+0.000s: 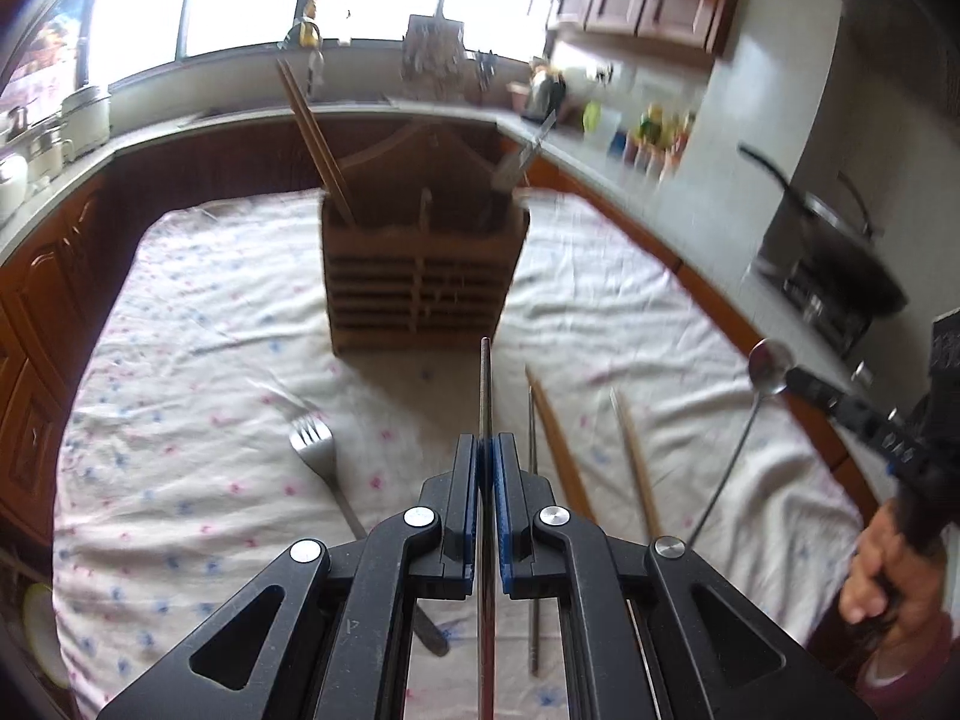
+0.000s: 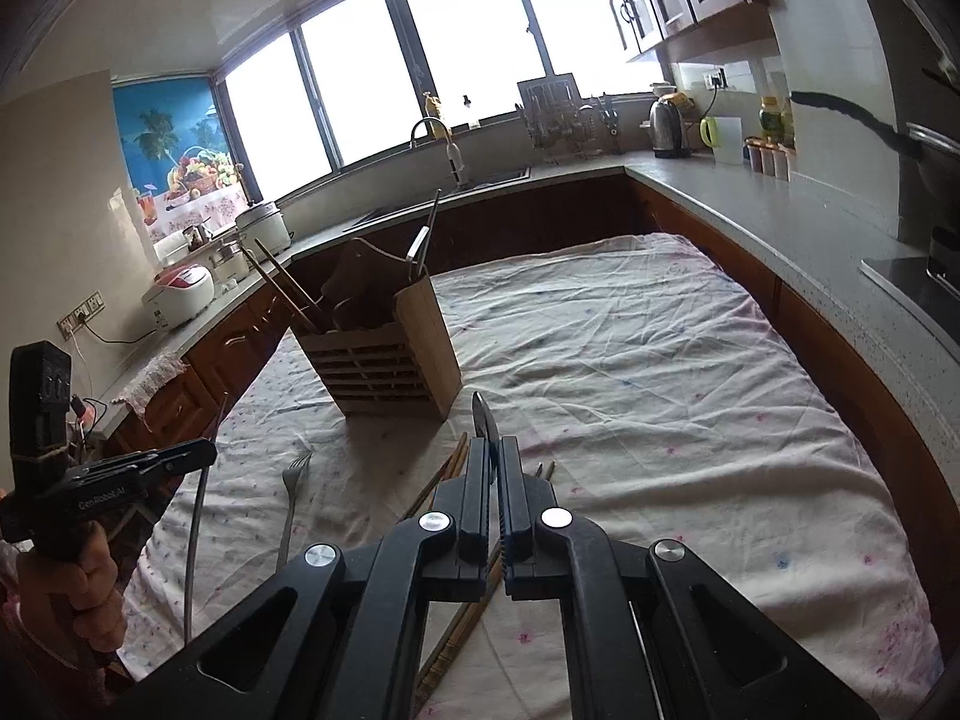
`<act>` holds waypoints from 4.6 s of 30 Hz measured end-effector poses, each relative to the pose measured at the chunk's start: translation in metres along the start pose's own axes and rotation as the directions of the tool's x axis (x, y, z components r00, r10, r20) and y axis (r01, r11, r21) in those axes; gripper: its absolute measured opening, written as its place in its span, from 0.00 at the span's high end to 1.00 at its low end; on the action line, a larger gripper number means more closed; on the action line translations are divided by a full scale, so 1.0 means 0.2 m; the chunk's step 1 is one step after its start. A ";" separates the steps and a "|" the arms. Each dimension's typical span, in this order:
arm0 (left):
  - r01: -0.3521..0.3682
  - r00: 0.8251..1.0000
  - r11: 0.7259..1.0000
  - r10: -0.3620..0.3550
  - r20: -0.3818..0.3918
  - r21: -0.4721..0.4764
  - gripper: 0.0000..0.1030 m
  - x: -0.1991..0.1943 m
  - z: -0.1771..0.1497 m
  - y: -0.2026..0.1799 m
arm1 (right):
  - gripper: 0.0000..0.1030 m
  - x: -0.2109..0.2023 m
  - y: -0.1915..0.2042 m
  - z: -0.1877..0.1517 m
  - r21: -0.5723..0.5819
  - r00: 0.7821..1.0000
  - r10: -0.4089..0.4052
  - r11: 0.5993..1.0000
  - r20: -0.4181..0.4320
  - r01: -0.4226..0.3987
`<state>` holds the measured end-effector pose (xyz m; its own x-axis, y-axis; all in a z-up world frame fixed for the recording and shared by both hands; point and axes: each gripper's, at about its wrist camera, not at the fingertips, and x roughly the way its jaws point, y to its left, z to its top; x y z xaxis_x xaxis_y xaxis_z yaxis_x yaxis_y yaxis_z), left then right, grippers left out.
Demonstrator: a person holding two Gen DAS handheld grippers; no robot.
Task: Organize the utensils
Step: 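Lift the metal chopstick and spoon upright and carry them over the holder, then lower the chopstick and spoon into the holder and open both tools, then withdraw both open tools from the holder back over the utensils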
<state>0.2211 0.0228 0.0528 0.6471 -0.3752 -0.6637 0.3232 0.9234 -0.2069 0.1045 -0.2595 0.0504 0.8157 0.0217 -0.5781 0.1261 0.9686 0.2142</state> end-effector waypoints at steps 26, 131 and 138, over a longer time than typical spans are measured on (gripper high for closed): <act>-0.022 0.986 0.998 0.032 0.165 -0.059 0.97 -0.37 -0.06 0.09 | 0.98 0.00 0.15 0.10 -0.065 0.997 0.035 0.997 0.065 -0.031; -0.118 0.936 0.984 0.156 0.315 -0.135 0.11 0.05 -0.01 0.22 | 0.06 0.19 -0.13 0.18 0.172 0.989 0.094 0.979 0.113 -0.113; -0.109 0.959 0.981 0.145 0.243 -0.158 0.11 -0.02 -0.16 0.17 | 0.06 0.03 -0.19 0.00 0.202 0.995 0.057 0.977 0.083 -0.072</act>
<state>0.2070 0.0586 0.0252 0.8352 -0.2452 -0.4923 0.1375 0.9598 -0.2448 0.1047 -0.2965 0.0380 0.8656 0.0557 -0.4976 0.1782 0.8944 0.4102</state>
